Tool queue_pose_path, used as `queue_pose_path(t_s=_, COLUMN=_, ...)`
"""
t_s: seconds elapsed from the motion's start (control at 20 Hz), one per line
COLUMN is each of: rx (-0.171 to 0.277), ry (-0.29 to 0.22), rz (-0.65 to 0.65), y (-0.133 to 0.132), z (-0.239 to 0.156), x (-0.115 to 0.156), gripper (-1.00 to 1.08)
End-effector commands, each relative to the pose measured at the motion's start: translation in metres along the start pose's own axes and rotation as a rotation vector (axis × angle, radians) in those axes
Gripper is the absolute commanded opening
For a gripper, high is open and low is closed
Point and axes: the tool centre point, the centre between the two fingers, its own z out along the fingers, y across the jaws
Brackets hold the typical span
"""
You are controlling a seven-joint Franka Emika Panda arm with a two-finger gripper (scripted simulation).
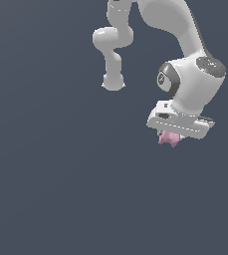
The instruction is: Pick up the object and move it to a goal position.
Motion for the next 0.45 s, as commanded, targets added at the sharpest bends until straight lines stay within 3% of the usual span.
queue_pose_path(t_s=0.0, rx=0.0, ry=-0.001, rz=0.001, y=-0.0083, z=-0.0047, x=0.0, gripper=-1.0)
queue_pose_path(t_s=0.4, rx=0.0, ry=-0.001, rz=0.001, y=-0.0142, z=-0.0076, x=0.0008, gripper=-1.0)
